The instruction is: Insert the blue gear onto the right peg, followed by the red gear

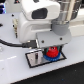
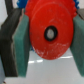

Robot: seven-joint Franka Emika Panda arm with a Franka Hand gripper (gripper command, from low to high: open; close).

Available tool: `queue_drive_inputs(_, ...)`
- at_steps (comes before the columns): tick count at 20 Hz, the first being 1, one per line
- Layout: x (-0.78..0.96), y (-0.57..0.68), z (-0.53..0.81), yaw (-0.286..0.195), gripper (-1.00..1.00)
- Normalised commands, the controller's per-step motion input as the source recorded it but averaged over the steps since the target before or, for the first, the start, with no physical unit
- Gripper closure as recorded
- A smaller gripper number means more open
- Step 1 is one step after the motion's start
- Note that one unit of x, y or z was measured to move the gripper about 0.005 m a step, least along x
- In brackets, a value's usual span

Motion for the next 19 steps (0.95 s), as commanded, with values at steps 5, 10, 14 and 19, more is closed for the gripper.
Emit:
queue_drive_inputs(5,0.06,-0.01,-0.07,0.000,-1.00)
queue_drive_inputs(10,0.06,0.00,0.05,0.000,-1.00)
queue_drive_inputs(14,0.03,0.08,0.51,0.000,-1.00)
queue_drive_inputs(19,0.00,0.20,0.79,0.000,-1.00)
